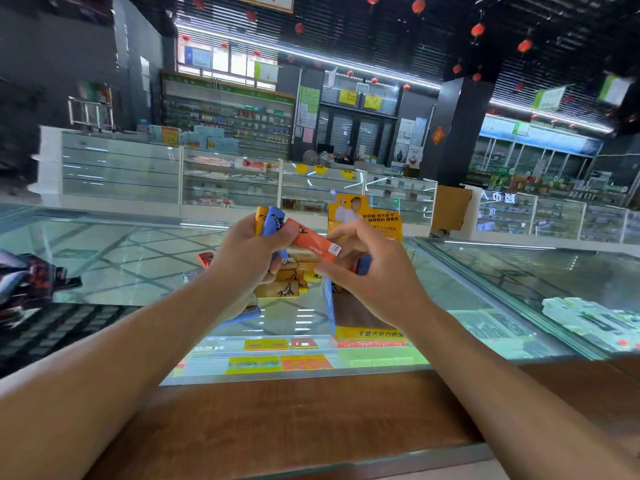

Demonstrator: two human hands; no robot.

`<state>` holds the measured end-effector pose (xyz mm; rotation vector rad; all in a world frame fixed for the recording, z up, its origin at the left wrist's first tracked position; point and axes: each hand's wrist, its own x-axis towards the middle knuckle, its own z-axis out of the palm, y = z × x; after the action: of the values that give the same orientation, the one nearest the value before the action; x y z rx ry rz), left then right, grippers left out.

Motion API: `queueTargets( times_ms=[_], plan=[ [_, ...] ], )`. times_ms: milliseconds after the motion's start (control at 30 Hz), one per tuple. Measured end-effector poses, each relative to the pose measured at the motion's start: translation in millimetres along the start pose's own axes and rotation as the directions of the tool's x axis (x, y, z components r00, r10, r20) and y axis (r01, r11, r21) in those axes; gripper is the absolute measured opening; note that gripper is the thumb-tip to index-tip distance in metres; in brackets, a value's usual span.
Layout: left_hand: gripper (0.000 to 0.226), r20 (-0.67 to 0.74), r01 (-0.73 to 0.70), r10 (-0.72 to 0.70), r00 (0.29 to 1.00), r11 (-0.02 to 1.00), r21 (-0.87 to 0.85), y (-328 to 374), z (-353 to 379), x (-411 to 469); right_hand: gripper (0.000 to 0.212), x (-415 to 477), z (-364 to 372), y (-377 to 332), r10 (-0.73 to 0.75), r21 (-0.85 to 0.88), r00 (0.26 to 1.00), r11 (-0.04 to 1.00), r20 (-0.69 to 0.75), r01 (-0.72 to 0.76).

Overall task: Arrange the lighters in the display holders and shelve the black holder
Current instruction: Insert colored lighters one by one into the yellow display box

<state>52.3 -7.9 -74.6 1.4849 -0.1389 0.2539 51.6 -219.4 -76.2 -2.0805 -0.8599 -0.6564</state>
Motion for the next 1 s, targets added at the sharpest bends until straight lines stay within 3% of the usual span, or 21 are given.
queueTargets(
  times_ms=[100,200,267,433,567,667,767,1000],
  plan=[
    [0.022,0.068,-0.003,0.0,0.998,0.999,0.054,0.8,2.9,-1.9,0.019,3.7,-3.2,5.4,-0.02,0.022,0.99,0.999,-0.138,0.023],
    [0.026,0.112,0.008,-0.022,0.993,0.992,0.126,0.3,8.3,-5.3,0.03,9.1,-15.6,20.0,0.036,0.094,0.957,0.996,-0.289,-0.009],
    [0.036,0.116,0.051,-0.066,0.991,0.99,0.131,-0.1,9.7,-6.3,0.034,10.6,-26.4,32.6,0.04,0.055,0.94,0.998,-0.338,-0.023],
    [0.017,0.089,0.233,-0.228,0.97,0.971,-0.057,4.8,11.9,-7.8,0.039,10.6,-35.5,49.3,-0.063,-0.196,0.958,0.981,-0.28,0.007],
    [0.018,0.143,0.186,-0.185,0.972,0.983,0.003,-2.6,12.0,-6.9,0.038,10.9,-33.7,40.7,-0.114,-0.309,0.957,0.951,-0.267,0.027],
    [0.019,0.224,0.112,-0.136,0.965,0.987,0.116,-6.1,9.5,-7.5,0.021,7.3,-25.6,37.0,-0.063,-0.318,0.985,0.948,-0.162,0.008],
    [0.023,0.263,0.082,-0.11,0.958,0.99,0.116,-4.4,9.1,-8.8,0.012,7.3,-19.5,42.4,0.023,-0.355,0.999,0.934,-0.044,-0.037],
    [0.018,0.264,0.072,-0.106,0.959,0.988,0.134,-4.5,8.3,-7.4,0.011,7.4,-16.3,38.8,-0.058,-0.423,0.992,0.906,-0.116,0.003]
  ],
)
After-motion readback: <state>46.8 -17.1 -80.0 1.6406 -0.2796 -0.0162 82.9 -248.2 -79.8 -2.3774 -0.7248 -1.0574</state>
